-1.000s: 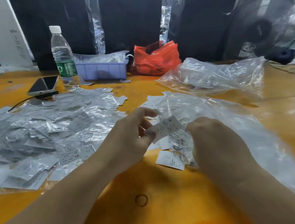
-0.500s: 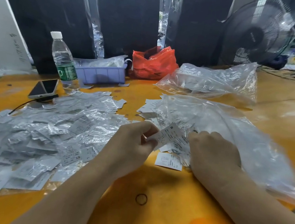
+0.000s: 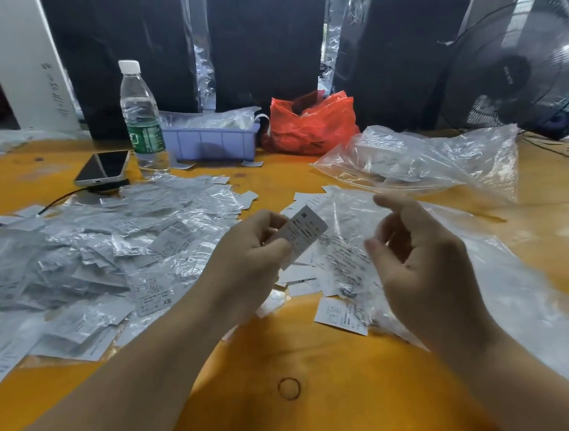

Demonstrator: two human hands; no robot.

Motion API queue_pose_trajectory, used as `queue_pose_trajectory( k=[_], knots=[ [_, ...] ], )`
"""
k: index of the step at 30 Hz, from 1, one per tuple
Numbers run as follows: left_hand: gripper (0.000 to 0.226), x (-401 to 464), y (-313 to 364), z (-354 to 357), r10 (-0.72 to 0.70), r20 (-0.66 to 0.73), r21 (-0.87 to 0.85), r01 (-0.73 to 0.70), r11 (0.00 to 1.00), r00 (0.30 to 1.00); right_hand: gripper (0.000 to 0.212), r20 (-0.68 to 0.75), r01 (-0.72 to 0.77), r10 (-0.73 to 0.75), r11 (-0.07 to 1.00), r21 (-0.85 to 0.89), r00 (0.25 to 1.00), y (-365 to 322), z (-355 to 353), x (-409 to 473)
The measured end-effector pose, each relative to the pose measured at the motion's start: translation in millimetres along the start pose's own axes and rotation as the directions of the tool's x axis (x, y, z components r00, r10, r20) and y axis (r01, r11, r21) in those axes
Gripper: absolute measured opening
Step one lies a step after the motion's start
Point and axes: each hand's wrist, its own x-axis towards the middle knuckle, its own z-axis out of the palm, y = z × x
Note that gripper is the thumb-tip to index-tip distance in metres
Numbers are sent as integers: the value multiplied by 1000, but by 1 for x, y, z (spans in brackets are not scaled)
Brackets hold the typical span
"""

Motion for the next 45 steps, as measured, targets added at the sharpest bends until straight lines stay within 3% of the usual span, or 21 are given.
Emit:
queue_pose_trajectory(
  k=[6, 10, 13, 17, 22, 25, 29, 33, 40, 45],
  knots=[
    [26, 1, 4, -17, -49, -96, -97, 40, 994, 994, 9, 145, -166, 117, 902, 398, 983, -30, 16, 41],
    [20, 3, 6, -25, -82, -150, -126, 63, 990, 985, 8, 218, -190, 88, 840, 508, 972, -47, 38, 67],
    [19, 5, 6, -29, -98, -192, -148, 70, 987, 977, 28, 277, -243, 101, 801, 547, 956, -46, 55, 76],
    [19, 8, 5, -35, -119, -280, -99, 94, 991, 953, 28, 435, -451, 185, 605, 657, 881, -34, 67, 73],
    [24, 10, 2, -38, -133, -291, -63, 120, 991, 947, 24, 509, -525, 182, 501, 688, 841, -23, 65, 66],
    [26, 8, 2, -35, -124, -298, -49, 115, 992, 946, 20, 518, -520, 157, 503, 690, 841, -26, 68, 64],
    [10, 8, 0, -37, -88, -323, -42, 79, 996, 942, 17, 548, -532, 135, 512, 674, 825, -25, 69, 60],
    [18, 9, -3, -41, -64, -351, -34, 56, 998, 934, 18, 542, -531, 152, 527, 663, 827, -24, 68, 61],
    [31, 11, -2, -40, -70, -275, -41, 61, 997, 959, 27, 535, -538, 145, 447, 715, 832, -25, 66, 63],
    [20, 11, 0, -36, -65, -233, -34, 58, 998, 970, 21, 547, -561, 165, 412, 718, 821, -25, 67, 62]
  ],
)
